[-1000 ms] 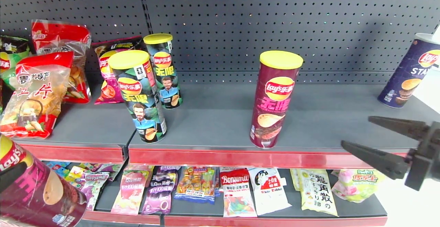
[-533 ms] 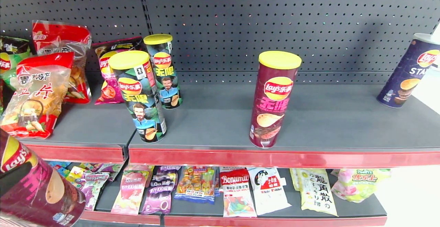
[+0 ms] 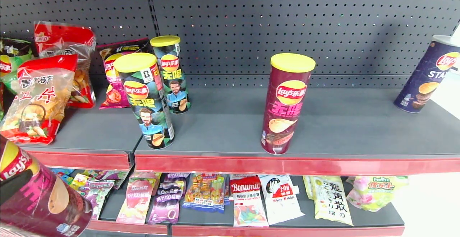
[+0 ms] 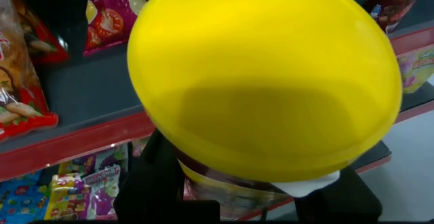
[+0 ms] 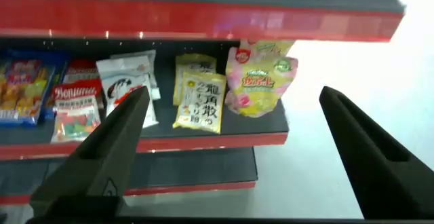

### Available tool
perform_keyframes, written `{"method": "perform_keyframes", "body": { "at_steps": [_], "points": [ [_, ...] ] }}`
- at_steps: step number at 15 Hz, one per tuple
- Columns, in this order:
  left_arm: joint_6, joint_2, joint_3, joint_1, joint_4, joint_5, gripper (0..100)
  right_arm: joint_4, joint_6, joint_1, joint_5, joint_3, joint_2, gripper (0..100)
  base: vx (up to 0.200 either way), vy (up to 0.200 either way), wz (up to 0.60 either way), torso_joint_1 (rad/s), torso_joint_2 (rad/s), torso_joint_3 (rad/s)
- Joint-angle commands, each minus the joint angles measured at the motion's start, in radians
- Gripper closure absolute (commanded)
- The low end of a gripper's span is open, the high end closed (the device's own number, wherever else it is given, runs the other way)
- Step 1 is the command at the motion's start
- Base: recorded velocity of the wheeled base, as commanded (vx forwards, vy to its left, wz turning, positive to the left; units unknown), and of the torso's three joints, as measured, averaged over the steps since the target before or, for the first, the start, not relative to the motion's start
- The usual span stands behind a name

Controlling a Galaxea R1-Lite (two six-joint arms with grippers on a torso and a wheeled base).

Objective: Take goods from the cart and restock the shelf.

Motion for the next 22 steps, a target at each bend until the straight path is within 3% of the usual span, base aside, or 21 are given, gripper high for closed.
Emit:
{"method": "perform_keyframes", "body": {
  "at_steps": [1,2,4,5,6,9,12,14,22],
  "points": [
    [-0.018,-0.012,0.013,0.000,0.001,0.000,100,-0.013,-0.024,0.024,0.031,0.164,-0.204,0,0.000,0.000,0.00,0.000,0.00,0.000],
    [-0.043,-0.024,0.018,0.000,0.001,0.000,100,-0.060,-0.023,0.024,0.046,0.196,-0.201,0,0.000,0.000,0.00,0.000,0.00,0.000],
    [-0.049,-0.041,0.025,0.000,0.001,0.000,100,-0.226,-0.027,0.024,0.026,0.270,-0.202,0,0.000,0.000,0.00,0.000,0.00,0.000],
    [-0.049,-0.047,0.030,0.000,0.001,0.000,100,-0.310,-0.016,0.024,-0.040,0.298,-0.202,0,0.000,0.000,0.00,0.000,0.00,0.000],
    [-0.049,-0.050,0.030,0.000,0.001,0.000,100,-0.300,-0.009,0.026,-0.077,0.298,-0.202,0,0.000,0.000,0.00,0.000,0.00,0.000],
    [-0.049,-0.066,0.031,0.000,0.001,-0.011,100,-0.284,0.065,0.035,0.080,0.298,-0.202,0,0.000,0.000,0.00,0.000,0.00,0.000],
    [-0.049,-0.093,0.044,0.000,0.004,-0.054,100,-0.235,0.071,0.036,0.060,0.299,-0.202,0,0.000,0.000,0.00,0.000,0.00,0.000],
    [-0.049,-0.096,0.047,0.000,0.004,-0.054,100,-0.231,0.126,0.036,0.057,0.299,-0.201,0,0.000,0.000,0.00,0.000,0.00,0.000],
    [-0.049,-0.109,0.067,0.000,0.002,-0.057,100,-0.231,0.120,0.036,0.058,0.299,-0.202,0,0.000,0.000,-0.07,0.000,0.00,0.000]
  ]
}}
